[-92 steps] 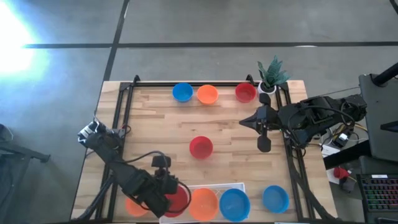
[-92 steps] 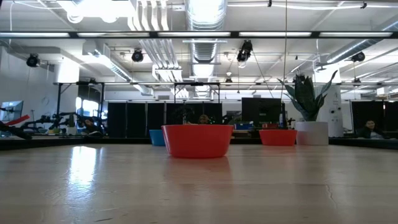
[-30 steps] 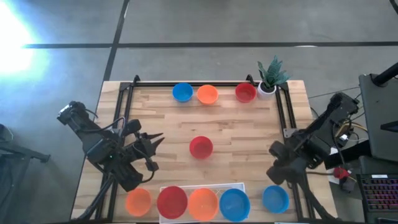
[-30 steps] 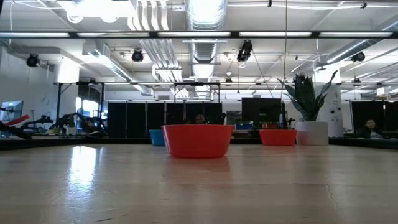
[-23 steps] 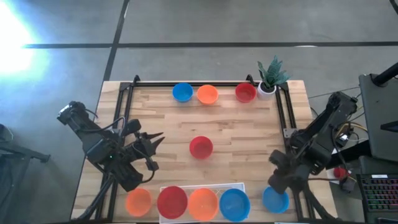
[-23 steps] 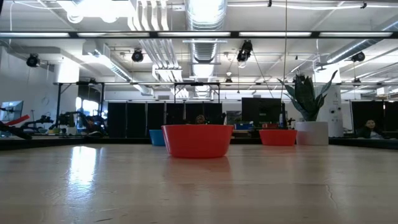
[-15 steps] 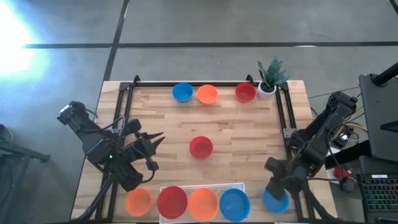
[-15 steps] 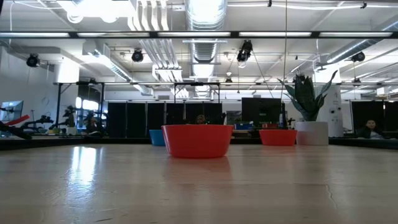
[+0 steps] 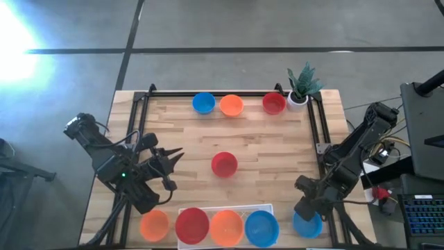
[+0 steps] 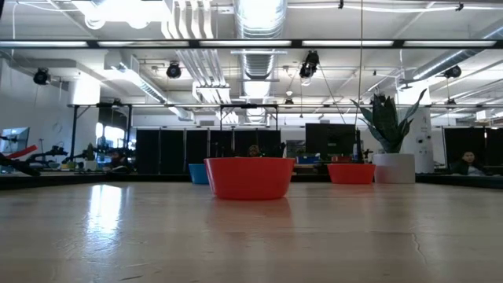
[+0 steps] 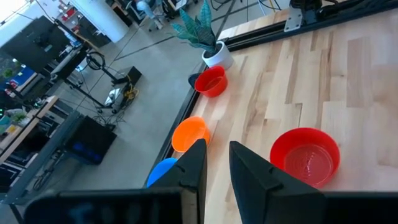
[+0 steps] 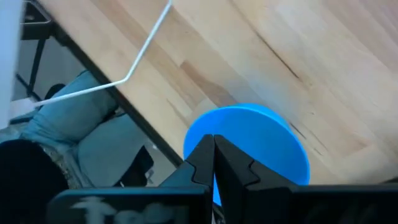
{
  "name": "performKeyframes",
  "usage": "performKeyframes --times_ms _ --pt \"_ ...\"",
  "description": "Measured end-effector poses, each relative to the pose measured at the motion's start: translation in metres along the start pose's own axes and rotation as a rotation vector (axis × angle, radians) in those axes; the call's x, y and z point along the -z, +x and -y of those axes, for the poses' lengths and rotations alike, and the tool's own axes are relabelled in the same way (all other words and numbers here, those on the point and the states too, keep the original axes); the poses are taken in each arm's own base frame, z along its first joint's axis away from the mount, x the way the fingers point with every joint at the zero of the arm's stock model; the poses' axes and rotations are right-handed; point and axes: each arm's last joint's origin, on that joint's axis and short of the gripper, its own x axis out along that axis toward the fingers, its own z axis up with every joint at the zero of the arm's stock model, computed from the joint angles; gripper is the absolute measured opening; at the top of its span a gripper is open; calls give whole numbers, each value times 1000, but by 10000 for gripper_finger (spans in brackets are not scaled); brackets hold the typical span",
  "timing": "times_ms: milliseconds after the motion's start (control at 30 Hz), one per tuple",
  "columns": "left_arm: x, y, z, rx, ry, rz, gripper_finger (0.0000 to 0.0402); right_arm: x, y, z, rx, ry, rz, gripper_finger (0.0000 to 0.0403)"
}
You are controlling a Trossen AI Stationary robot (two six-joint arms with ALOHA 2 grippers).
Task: Pick & Place Mini bowls
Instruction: Stack the bottom blue bowl on top of the other blue bowl on the shelf
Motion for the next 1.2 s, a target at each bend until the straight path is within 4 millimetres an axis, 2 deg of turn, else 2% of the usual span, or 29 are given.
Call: performKeyframes --times_ms 267,467,633,900,1200 --pt "0 0 0 2 -4 2 64 1 5 4 29 92 -57 12" --pt "0 0 0 2 0 1 64 3 4 5 45 95 -116 49" --pt "0 0 0 2 31 1 64 3 8 6 73 -93 -109 67" --pt "0 0 1 17 37 -5 64 4 33 7 174 -437 -135 59" --pt "-1 0 2 32 33 -12 64 4 55 8 256 -664 -165 59"
